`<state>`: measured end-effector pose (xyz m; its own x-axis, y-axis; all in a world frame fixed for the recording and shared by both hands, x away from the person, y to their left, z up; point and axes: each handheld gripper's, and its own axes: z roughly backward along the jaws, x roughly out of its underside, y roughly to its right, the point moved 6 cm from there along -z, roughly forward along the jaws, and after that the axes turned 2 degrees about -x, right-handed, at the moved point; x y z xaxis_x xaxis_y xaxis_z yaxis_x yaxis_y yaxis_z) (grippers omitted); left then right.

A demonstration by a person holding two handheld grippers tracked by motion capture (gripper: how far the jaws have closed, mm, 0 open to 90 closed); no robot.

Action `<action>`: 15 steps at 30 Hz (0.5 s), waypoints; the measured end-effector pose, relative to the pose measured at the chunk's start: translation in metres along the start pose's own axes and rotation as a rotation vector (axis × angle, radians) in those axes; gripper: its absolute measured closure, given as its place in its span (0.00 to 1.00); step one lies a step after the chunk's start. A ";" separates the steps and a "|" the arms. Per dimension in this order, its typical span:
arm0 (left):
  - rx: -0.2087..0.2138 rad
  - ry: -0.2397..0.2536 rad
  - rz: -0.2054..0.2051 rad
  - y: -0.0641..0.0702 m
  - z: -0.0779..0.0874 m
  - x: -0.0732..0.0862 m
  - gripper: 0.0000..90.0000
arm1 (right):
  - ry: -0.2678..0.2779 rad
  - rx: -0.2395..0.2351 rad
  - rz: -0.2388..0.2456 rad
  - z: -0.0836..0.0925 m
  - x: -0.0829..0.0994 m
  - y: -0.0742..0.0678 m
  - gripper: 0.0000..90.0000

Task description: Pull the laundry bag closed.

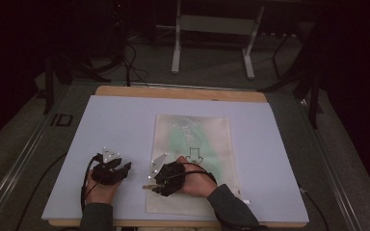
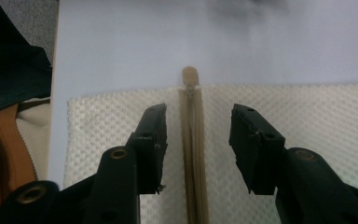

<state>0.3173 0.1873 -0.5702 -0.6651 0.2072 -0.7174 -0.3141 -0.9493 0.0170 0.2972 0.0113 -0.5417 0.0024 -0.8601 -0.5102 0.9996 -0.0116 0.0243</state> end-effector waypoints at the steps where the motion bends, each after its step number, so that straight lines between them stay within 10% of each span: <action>1: 0.000 0.000 0.000 0.000 0.000 0.000 0.62 | 0.000 -0.001 0.002 -0.001 -0.001 0.000 0.65; 15: 0.002 0.001 -0.001 0.001 0.000 0.000 0.62 | -0.001 -0.021 0.019 -0.019 -0.019 -0.003 0.76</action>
<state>0.3172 0.1867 -0.5700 -0.6641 0.2075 -0.7183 -0.3159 -0.9486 0.0180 0.2948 0.0370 -0.5486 0.0213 -0.8607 -0.5087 0.9998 0.0154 0.0157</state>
